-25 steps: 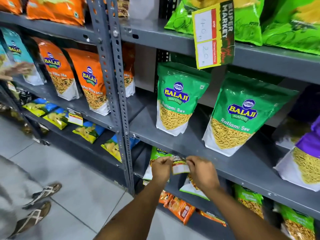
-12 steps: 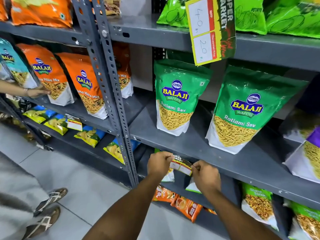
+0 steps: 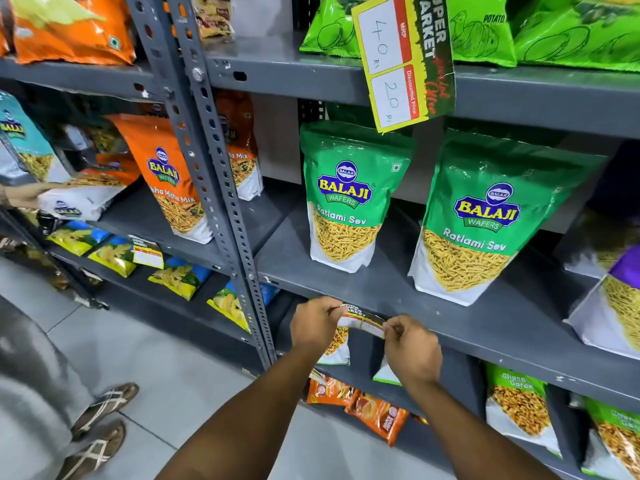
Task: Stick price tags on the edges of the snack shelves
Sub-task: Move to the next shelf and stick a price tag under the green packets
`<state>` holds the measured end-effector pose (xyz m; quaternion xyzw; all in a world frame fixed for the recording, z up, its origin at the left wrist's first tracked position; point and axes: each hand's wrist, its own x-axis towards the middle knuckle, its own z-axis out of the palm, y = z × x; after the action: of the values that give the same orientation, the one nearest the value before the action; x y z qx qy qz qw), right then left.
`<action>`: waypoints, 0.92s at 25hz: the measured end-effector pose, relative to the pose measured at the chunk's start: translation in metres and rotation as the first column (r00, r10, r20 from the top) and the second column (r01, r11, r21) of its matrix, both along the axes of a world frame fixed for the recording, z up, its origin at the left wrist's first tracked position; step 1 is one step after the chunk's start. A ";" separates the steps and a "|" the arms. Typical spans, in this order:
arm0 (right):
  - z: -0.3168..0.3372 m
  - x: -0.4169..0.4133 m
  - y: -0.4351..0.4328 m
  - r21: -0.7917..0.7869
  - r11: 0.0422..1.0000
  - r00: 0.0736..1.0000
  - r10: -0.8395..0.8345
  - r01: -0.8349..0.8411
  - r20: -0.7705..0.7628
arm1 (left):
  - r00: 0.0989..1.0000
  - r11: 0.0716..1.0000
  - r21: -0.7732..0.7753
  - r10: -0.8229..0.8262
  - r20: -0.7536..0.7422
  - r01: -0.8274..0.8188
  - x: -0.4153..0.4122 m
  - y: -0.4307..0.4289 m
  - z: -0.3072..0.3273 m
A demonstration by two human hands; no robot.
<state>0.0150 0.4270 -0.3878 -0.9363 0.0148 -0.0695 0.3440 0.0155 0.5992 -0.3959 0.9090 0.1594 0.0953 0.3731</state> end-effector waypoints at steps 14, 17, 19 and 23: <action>0.015 0.014 0.000 -0.057 0.997 0.997 -0.063 0.061 -0.046 | 0.961 0.965 -0.055 0.249 -0.121 -0.257 0.013 0.009 0.031; 0.017 0.017 0.000 -0.156 0.988 0.998 -0.010 0.002 -0.054 | 0.963 0.977 0.058 0.211 -0.169 -0.204 0.019 0.012 0.041; 0.023 0.018 -0.004 -0.193 0.980 0.997 0.043 -0.056 -0.070 | 0.963 0.979 0.175 0.142 -0.230 -0.103 0.019 0.012 0.044; 0.062 0.022 -0.022 -0.101 0.988 0.992 0.120 -0.114 0.049 | 0.986 0.985 -0.166 -0.062 -0.152 0.037 0.016 0.014 0.069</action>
<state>0.0366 0.4046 -0.3254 -0.9490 -0.0530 -0.0754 0.3015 0.0313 0.6136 -0.3264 0.8840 0.1726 0.0011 0.4345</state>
